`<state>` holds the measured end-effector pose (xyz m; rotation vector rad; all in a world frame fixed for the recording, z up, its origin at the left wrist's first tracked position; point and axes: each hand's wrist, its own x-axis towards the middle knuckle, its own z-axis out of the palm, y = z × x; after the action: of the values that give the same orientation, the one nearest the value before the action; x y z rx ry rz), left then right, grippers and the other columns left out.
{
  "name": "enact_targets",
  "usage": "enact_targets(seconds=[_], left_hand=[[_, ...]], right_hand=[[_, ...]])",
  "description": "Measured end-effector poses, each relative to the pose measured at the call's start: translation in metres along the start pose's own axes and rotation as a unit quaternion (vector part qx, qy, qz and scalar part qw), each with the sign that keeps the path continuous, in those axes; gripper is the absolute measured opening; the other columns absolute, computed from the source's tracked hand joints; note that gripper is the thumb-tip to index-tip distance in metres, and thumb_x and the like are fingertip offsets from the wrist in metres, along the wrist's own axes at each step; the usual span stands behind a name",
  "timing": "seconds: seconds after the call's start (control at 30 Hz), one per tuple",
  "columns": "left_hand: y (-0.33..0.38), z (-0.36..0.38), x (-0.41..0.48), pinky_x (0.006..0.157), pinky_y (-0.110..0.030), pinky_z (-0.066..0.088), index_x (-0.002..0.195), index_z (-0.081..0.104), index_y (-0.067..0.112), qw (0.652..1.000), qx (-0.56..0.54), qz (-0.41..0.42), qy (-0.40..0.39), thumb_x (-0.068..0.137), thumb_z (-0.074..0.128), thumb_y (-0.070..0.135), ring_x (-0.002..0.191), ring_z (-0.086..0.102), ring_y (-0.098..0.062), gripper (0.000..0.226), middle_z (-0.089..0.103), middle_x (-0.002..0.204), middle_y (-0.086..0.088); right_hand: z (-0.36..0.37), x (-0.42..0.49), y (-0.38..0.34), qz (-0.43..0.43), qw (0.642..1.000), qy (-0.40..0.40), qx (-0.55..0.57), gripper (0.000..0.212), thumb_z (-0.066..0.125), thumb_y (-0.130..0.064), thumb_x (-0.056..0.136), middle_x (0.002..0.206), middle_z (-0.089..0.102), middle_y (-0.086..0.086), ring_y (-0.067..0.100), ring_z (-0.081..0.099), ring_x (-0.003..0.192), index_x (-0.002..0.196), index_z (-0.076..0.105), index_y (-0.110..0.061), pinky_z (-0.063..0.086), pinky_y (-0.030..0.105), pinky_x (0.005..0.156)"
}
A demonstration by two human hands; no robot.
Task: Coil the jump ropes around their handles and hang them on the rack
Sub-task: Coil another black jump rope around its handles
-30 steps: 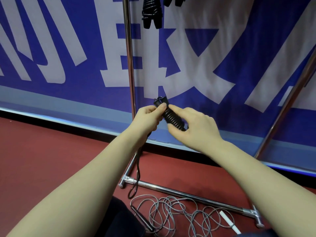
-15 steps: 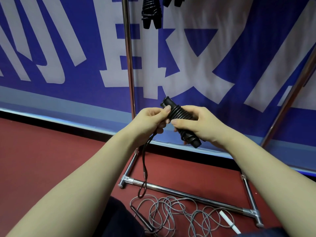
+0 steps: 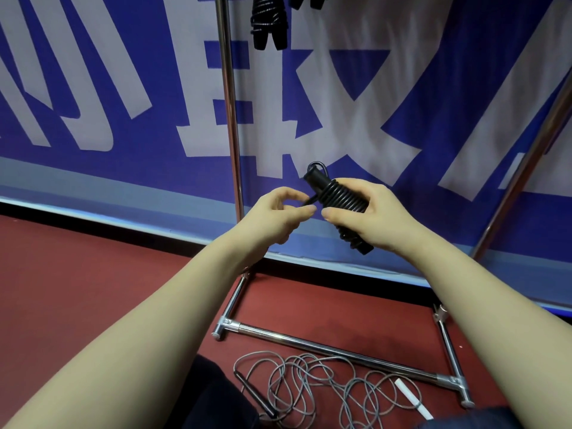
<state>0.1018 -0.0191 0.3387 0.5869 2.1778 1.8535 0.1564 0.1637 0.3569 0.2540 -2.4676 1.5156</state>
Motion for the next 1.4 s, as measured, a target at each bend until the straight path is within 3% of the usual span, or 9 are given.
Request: enact_targets(seconds=[0.2, 0.33, 0.5, 0.73, 0.8, 0.9, 1.07, 1.2, 1.4], left_hand=[[0.001, 0.0, 0.0, 0.061, -0.022, 0.046, 0.089, 0.065, 0.008, 0.996, 0.086, 0.033, 0.006, 0.102, 0.051, 0.025, 0.062, 0.058, -0.014, 0.026, 0.066, 0.067, -0.002], [0.001, 0.003, 0.001, 0.05, -0.02, 0.042, 0.078, 0.062, 0.008, 0.999, 0.037, -0.017, -0.008, 0.103, 0.05, 0.027, 0.047, 0.048, -0.01, 0.033, 0.056, 0.059, 0.0], [0.008, 0.014, 0.0, 0.044, -0.017, 0.023, 0.087, 0.062, 0.006, 0.999, -0.026, -0.015, -0.014, 0.106, 0.042, 0.024, 0.044, 0.027, -0.006, 0.033, 0.037, 0.048, 0.01], [0.016, 0.022, -0.007, 0.039, -0.015, 0.021, 0.074, 0.062, 0.001, 0.993, 0.034, 0.014, 0.112, 0.091, 0.064, 0.045, 0.04, 0.024, -0.006, 0.047, 0.03, 0.052, 0.005], [0.015, 0.021, -0.006, 0.039, -0.014, 0.025, 0.073, 0.064, 0.0, 0.99, 0.014, 0.019, 0.137, 0.094, 0.063, 0.038, 0.036, 0.029, -0.004, 0.043, 0.035, 0.043, 0.011], [0.016, 0.009, -0.002, 0.045, -0.02, 0.025, 0.065, 0.062, 0.013, 0.988, -0.046, 0.006, 0.151, 0.093, 0.065, 0.032, 0.039, 0.03, -0.004, 0.034, 0.035, 0.042, 0.013], [0.01, -0.002, -0.004, 0.051, -0.03, 0.011, 0.049, 0.043, 0.024, 0.992, -0.089, -0.009, 0.092, 0.094, 0.062, 0.029, 0.047, 0.017, -0.011, 0.049, 0.03, 0.049, 0.007], [0.011, -0.003, -0.005, 0.047, -0.025, 0.015, 0.052, 0.041, 0.024, 0.991, -0.126, 0.028, 0.042, 0.1, 0.051, 0.024, 0.046, 0.018, -0.009, 0.048, 0.03, 0.05, 0.007], [0.006, -0.004, -0.004, 0.048, -0.022, 0.02, 0.054, 0.058, 0.022, 0.994, -0.106, 0.032, 0.014, 0.101, 0.051, 0.029, 0.048, 0.022, -0.01, 0.049, 0.04, 0.056, 0.003]], right_hand=[[-0.005, -0.002, 0.005, -0.01, 1.0, -0.005, -0.005, 0.035, 0.075, -0.011, 0.083, 0.07, 0.063, 0.003, 0.02, 0.061, 0.054, 0.108, 0.065, -0.032, 0.056, 0.041, 0.053], [-0.006, -0.005, 0.01, -0.009, 0.996, 0.011, -0.088, 0.039, 0.073, -0.021, 0.082, 0.066, 0.065, -0.004, 0.016, 0.065, 0.054, 0.112, 0.061, -0.043, 0.054, 0.035, 0.054], [0.0, -0.003, 0.01, -0.1, 0.902, 0.069, -0.414, 0.043, 0.058, -0.039, 0.088, 0.094, 0.064, -0.007, 0.027, 0.061, 0.08, 0.13, 0.046, -0.043, 0.045, 0.033, 0.066], [0.043, -0.002, 0.018, -0.153, 0.816, 0.182, -0.526, 0.057, 0.081, -0.024, 0.072, 0.071, 0.062, 0.008, 0.03, 0.058, 0.043, 0.123, 0.063, -0.004, 0.02, 0.023, 0.046], [0.049, -0.002, 0.01, -0.123, 0.807, 0.168, -0.553, 0.067, 0.077, -0.032, 0.079, 0.085, 0.064, 0.006, 0.029, 0.063, 0.057, 0.136, 0.052, -0.006, 0.024, 0.025, 0.047], [0.043, -0.006, -0.004, -0.068, 0.873, 0.065, -0.478, 0.077, 0.055, -0.049, 0.091, 0.117, 0.055, -0.004, 0.023, 0.061, 0.096, 0.154, 0.017, -0.026, 0.038, 0.031, 0.066], [0.03, -0.007, -0.006, -0.003, 0.994, 0.021, -0.105, 0.06, 0.074, -0.034, 0.078, 0.096, 0.058, -0.008, 0.018, 0.06, 0.079, 0.13, 0.046, -0.043, 0.054, 0.036, 0.073], [0.028, -0.005, -0.009, 0.056, 0.992, -0.063, 0.098, 0.072, 0.074, -0.012, 0.083, 0.108, 0.064, 0.002, 0.02, 0.066, 0.071, 0.139, 0.042, -0.041, 0.055, 0.034, 0.059], [0.028, -0.002, -0.008, 0.061, 0.994, -0.043, 0.08, 0.083, 0.067, 0.004, 0.078, 0.082, 0.061, 0.005, 0.017, 0.049, 0.049, 0.142, 0.042, -0.043, 0.041, 0.025, 0.044]])
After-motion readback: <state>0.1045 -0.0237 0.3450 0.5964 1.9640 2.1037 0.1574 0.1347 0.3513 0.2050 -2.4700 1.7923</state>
